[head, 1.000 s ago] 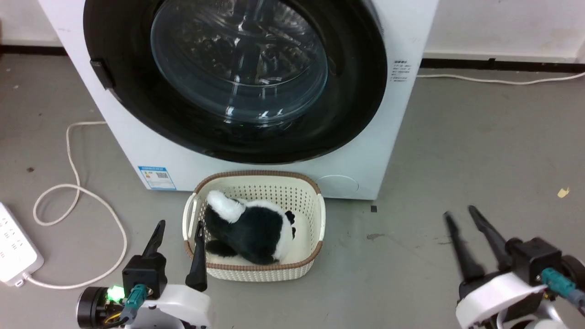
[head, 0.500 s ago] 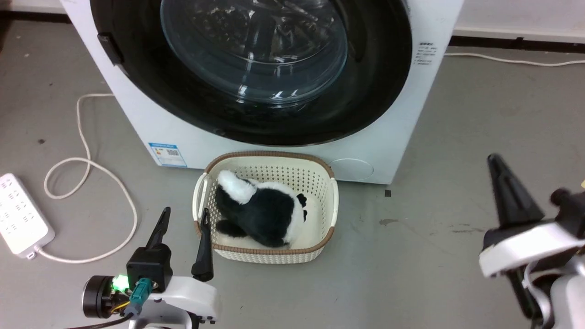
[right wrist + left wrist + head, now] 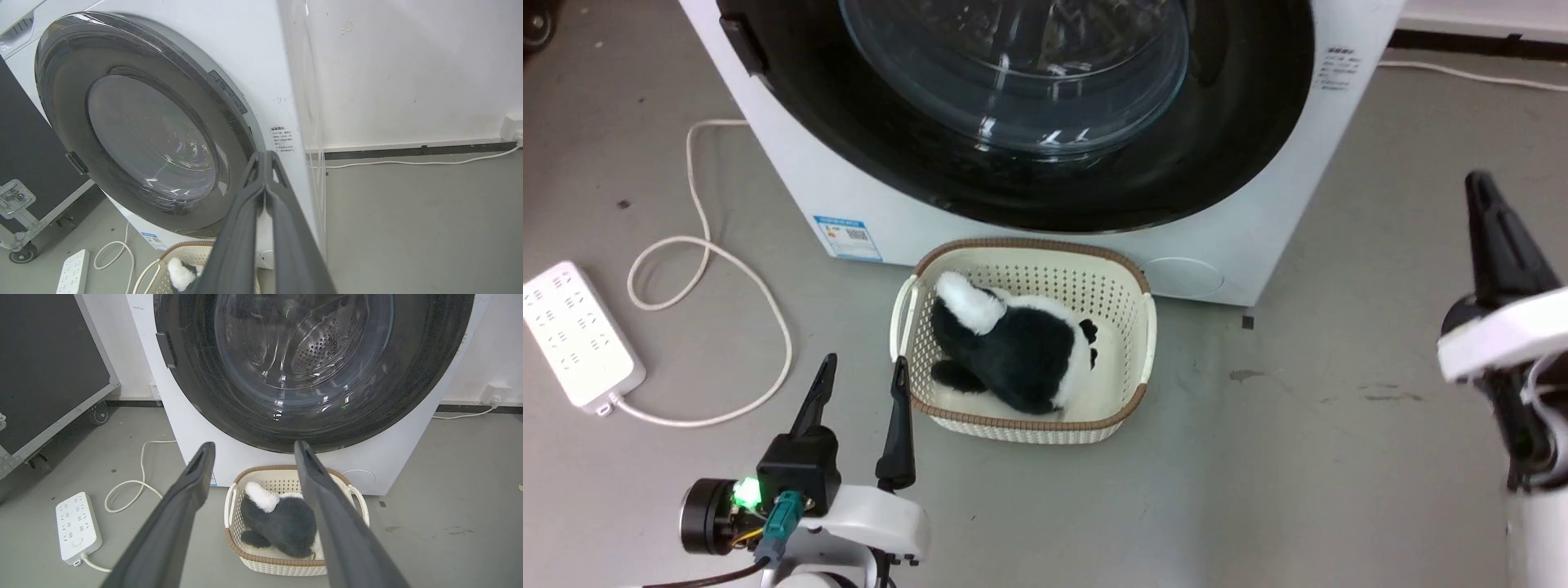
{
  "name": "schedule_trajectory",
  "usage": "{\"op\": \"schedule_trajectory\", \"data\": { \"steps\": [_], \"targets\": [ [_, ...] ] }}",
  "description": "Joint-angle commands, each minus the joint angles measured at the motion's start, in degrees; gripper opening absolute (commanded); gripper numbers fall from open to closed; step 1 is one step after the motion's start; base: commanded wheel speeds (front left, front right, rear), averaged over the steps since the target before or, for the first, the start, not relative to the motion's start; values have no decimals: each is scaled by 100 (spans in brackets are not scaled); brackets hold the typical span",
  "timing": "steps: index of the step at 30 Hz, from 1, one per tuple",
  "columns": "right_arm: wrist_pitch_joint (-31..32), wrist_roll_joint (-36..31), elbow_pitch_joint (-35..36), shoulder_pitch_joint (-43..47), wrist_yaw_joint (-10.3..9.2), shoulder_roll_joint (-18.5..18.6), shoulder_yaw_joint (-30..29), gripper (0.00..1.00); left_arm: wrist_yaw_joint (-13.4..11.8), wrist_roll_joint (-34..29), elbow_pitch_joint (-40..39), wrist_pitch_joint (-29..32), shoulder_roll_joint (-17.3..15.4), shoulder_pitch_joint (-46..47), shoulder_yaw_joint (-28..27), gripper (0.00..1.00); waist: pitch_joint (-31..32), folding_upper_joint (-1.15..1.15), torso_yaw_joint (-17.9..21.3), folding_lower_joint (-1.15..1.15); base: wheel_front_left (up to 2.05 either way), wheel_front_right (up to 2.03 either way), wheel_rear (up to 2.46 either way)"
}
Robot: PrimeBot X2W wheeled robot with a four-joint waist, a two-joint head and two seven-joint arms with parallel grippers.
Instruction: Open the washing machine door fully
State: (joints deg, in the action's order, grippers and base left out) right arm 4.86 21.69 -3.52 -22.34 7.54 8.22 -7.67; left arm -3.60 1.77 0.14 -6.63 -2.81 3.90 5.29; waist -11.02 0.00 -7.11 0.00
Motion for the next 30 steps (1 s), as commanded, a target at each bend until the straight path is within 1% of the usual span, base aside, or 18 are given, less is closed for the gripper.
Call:
{"op": "schedule_trajectory", "data": {
  "steps": [1, 7, 18, 21, 24, 30],
  "targets": [
    [115, 167, -93, -285, -2, -35, -102, 0, -46, 37, -29, -63, -4, 142, 50, 100, -78, 0, -58, 0, 0, 0, 0],
    [607, 463, -458, -925, -2, -122, -386, 0, -102, 77, -55, -135, -4, 246, 128, 100, -314, 0, -175, 0, 0, 0, 0],
    [1610, 792, -1364, -2185, -3, -235, -1154, 0, -251, 214, -65, -267, -5, 490, 371, 100, -738, 0, -431, 0, 0, 0, 0],
    [1858, 874, -1623, -2543, -3, -270, -1416, 0, -283, 237, -69, -303, -5, 545, 418, 100, -834, 0, -502, 0, 0, 0, 0],
    [2146, 1045, -2012, -2947, -3, -326, -1872, 0, -335, 264, -111, -339, -5, 595, 470, 100, -917, 0, -586, 0, 0, 0, 0],
    [2665, 1026, -2510, -3709, -4, -324, -2431, 0, -397, 287, -178, -410, -5, 683, 536, 100, -1108, 0, -739, 0, 0, 0, 0]
  ]
}}
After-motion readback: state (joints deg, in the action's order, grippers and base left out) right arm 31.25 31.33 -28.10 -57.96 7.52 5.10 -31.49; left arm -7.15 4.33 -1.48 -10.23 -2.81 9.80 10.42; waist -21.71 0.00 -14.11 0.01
